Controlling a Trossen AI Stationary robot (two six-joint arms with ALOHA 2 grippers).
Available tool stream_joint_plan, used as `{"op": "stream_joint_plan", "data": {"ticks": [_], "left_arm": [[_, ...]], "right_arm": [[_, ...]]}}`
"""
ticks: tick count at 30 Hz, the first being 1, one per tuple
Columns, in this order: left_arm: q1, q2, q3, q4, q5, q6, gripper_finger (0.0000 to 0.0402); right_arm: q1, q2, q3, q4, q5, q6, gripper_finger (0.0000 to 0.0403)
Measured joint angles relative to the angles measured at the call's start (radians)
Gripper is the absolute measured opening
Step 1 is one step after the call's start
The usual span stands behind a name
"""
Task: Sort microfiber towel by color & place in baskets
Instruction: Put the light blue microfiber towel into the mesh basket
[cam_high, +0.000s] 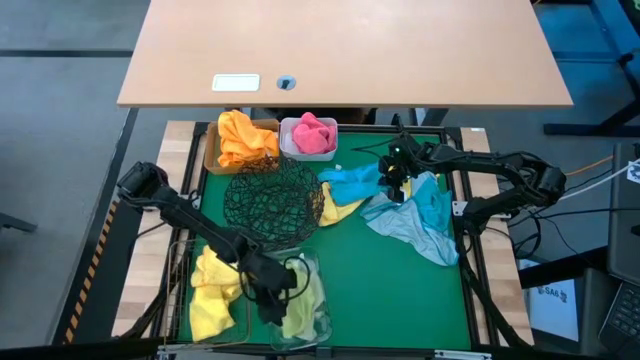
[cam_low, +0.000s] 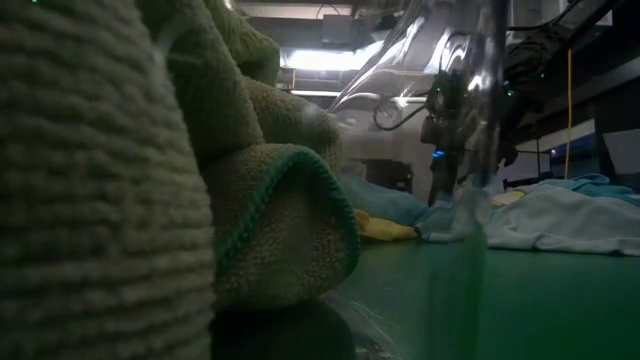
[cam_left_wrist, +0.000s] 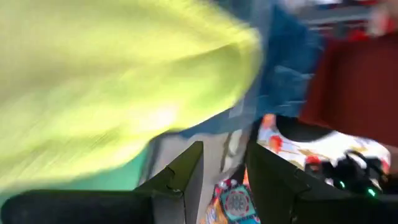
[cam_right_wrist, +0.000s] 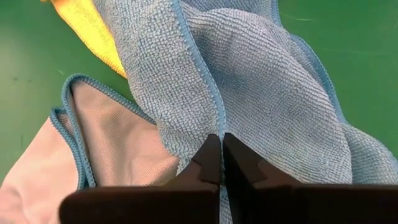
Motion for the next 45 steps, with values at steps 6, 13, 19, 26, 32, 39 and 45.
{"op": "stream_joint_plan", "data": {"ticks": [6,13,19,26,32,39,45], "left_arm": [[0.000,0.000,0.000,-0.083,0.002,-0.032,0.0114],[0.002,0.000,0.000,-0.081,-0.058,0.066,0.0114],[0.001,0.000,0.000,-0.081,-0.107,0.083,0.0114],[0.002,0.000,0.000,-0.075,-0.171,0.106,0.0114],[0.033,-0.008,0.000,0.046,-0.116,0.130,0.0106],[0.081,-0.084,0.000,0.102,-0.093,0.149,0.0071],[0.105,-0.185,-0.001,0.099,-0.139,0.257,0.0031]], "right_arm": [[0.000,-0.001,0.070,-0.048,0.000,0.000,0.0003],[0.000,-0.002,0.324,-0.188,-0.071,0.001,0.0003],[0.000,-0.003,0.587,-0.248,-0.105,0.037,0.0002],[0.000,-0.003,0.838,-0.240,-0.134,0.058,0.0002],[0.000,-0.003,0.923,-0.084,-0.282,0.144,0.0002],[0.037,0.028,0.923,0.207,-0.463,0.346,0.0002],[0.150,0.086,0.922,0.291,-0.460,0.344,0.0003]]}}
